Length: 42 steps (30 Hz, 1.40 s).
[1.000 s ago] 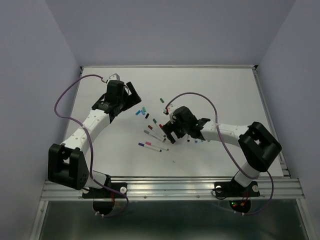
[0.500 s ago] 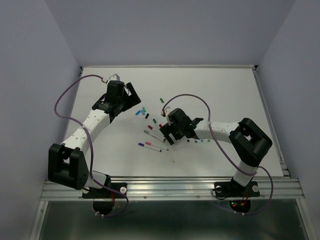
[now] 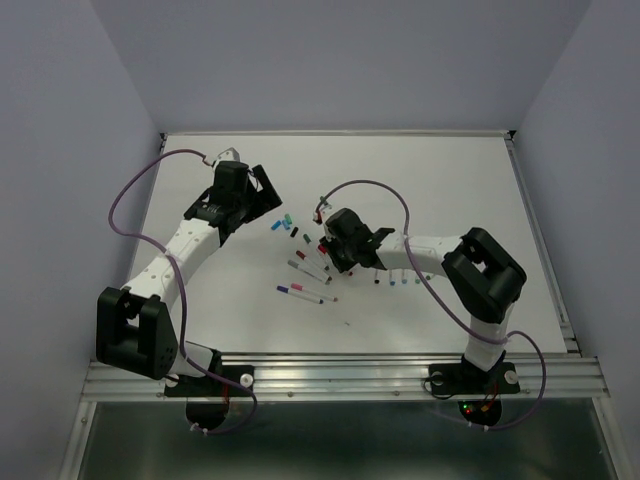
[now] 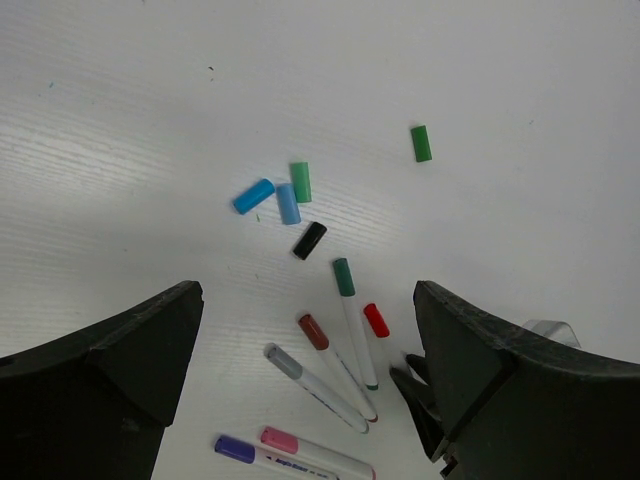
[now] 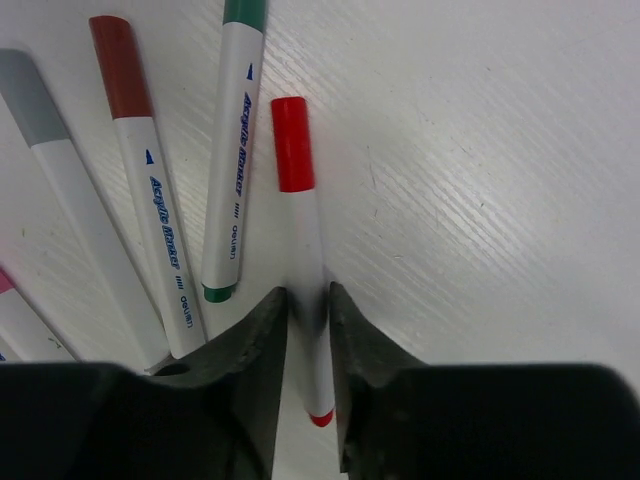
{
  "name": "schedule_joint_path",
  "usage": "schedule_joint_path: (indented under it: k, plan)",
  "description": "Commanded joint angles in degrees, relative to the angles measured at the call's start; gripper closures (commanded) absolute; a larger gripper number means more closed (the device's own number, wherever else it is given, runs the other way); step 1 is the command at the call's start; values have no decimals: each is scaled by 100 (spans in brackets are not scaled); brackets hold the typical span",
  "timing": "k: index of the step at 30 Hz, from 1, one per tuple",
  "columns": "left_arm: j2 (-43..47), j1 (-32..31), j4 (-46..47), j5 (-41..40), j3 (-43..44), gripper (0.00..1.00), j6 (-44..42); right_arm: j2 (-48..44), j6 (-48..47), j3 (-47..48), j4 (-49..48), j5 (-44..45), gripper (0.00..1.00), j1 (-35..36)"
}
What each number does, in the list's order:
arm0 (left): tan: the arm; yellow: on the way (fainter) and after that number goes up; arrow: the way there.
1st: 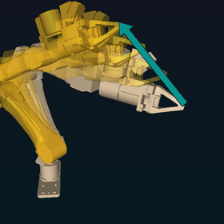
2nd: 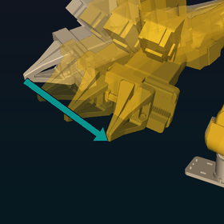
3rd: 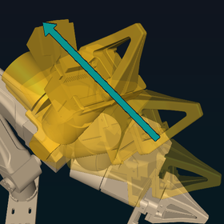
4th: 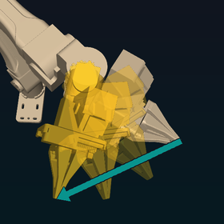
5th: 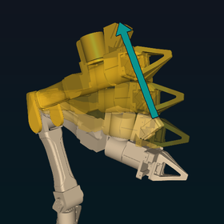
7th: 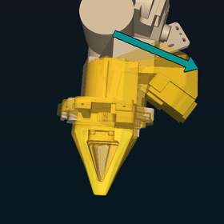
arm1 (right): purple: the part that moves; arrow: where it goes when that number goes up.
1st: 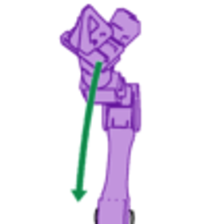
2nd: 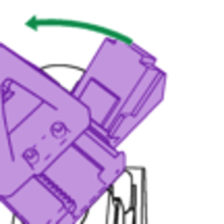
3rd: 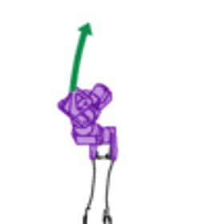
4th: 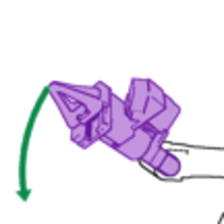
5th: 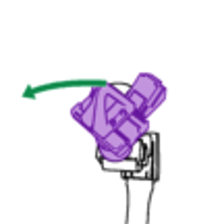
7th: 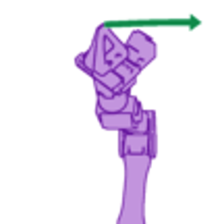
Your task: Open the pen caps
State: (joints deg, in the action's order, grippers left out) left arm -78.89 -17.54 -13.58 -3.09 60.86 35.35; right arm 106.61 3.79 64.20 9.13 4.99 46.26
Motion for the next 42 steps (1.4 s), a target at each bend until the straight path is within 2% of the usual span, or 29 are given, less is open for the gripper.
schedule_joint_path:
  k: [1,6,8,11,12,17,21,27,33,34,40,42]
  plan:
    - [260,-13,22,-60,40,1,-90,290,43,-57,37,-218,78,50]
    - [287,-21,162,150,-4,1,-160,106,95,-215,-7,-306,94,50]
    - [287,-13,250,535,-30,1,-257,-42,156,-250,-51,-228,99,50]
    - [322,-13,505,985,-100,1,-362,-262,367,-338,-209,88,99,-2]
    - [339,-13,715,1351,-179,1,-389,-481,507,-399,-270,194,99,-3]
    - [462,-74,1314,2426,-443,1,-257,-1466,745,-900,-1315,-7,99,-135]
    - [375,-241,1631,2471,-391,1,-82,-2134,816,-1155,-1834,-455,99,-187]
    - [181,-460,2052,2585,-347,2,261,-2293,877,-1112,-1949,-737,99,-188]
    - [14,-637,2105,2612,-224,12,332,-2416,1027,-1042,-2318,-666,99,-188]
    - [6,-663,2114,2612,-224,16,341,-2434,1071,-1015,-2380,-666,99,-188]
    - [-47,-733,2149,2630,-206,19,332,-2373,1185,-901,-2521,-754,99,-188]
    - [-47,-751,2158,2630,-197,26,332,-2346,1185,-857,-2521,-789,99,-188]
